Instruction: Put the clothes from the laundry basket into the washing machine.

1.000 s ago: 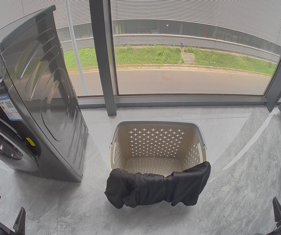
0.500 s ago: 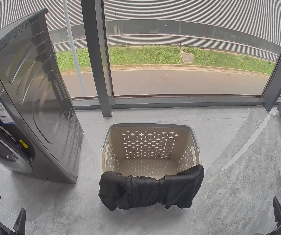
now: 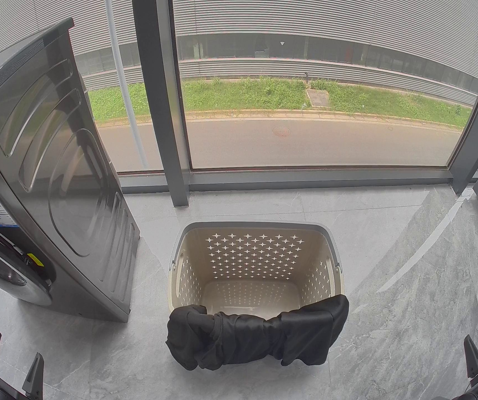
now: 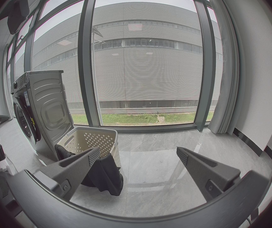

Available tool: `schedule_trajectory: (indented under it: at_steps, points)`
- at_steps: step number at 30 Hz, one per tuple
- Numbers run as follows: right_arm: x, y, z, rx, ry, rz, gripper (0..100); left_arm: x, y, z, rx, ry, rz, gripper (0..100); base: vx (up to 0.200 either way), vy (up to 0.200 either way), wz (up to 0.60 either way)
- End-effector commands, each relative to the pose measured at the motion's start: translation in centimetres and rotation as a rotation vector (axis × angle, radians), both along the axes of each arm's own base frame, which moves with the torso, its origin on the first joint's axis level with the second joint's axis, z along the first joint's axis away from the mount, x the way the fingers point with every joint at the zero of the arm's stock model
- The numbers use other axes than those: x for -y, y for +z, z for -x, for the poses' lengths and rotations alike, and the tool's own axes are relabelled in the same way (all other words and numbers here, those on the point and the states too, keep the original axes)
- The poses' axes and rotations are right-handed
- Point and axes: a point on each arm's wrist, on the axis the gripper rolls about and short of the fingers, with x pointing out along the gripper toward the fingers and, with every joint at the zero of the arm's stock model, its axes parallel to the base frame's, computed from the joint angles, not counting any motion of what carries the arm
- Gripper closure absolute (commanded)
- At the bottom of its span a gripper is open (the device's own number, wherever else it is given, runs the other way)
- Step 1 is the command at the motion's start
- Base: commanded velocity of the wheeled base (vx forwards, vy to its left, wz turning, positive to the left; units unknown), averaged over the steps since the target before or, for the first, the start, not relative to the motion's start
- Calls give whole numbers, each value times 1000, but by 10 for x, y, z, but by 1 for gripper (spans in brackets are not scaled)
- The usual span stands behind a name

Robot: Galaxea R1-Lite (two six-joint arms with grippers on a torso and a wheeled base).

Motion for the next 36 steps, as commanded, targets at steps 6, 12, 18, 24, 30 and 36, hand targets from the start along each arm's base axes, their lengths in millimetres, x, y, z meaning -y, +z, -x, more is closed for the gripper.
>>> schedule_trajectory:
  at_steps: [6, 12, 18, 24, 30, 36]
  points:
    - [0, -3, -1, -11, 1, 0, 0, 0, -5, 0, -1, 0, -1, 0, 0, 0, 0]
    - [0, -3, -1, -11, 1, 0, 0, 0, -5, 0, -1, 0, 0, 0, 200, 0, 0]
    - [0, -3, -1, -11, 1, 0, 0, 0, -5, 0, -1, 1, 0, 0, 0, 0, 0]
    - [0, -3, -1, -13, 1, 0, 0, 0, -5, 0, -1, 1, 5, 0, 0, 0, 0]
    - [0, -3, -1, -11, 1, 0, 0, 0, -5, 0, -1, 0, 0, 0, 100, 0, 0]
    - [0, -3, -1, -11, 1, 0, 0, 0, -5, 0, -3, -2, 0, 0, 0, 0, 0]
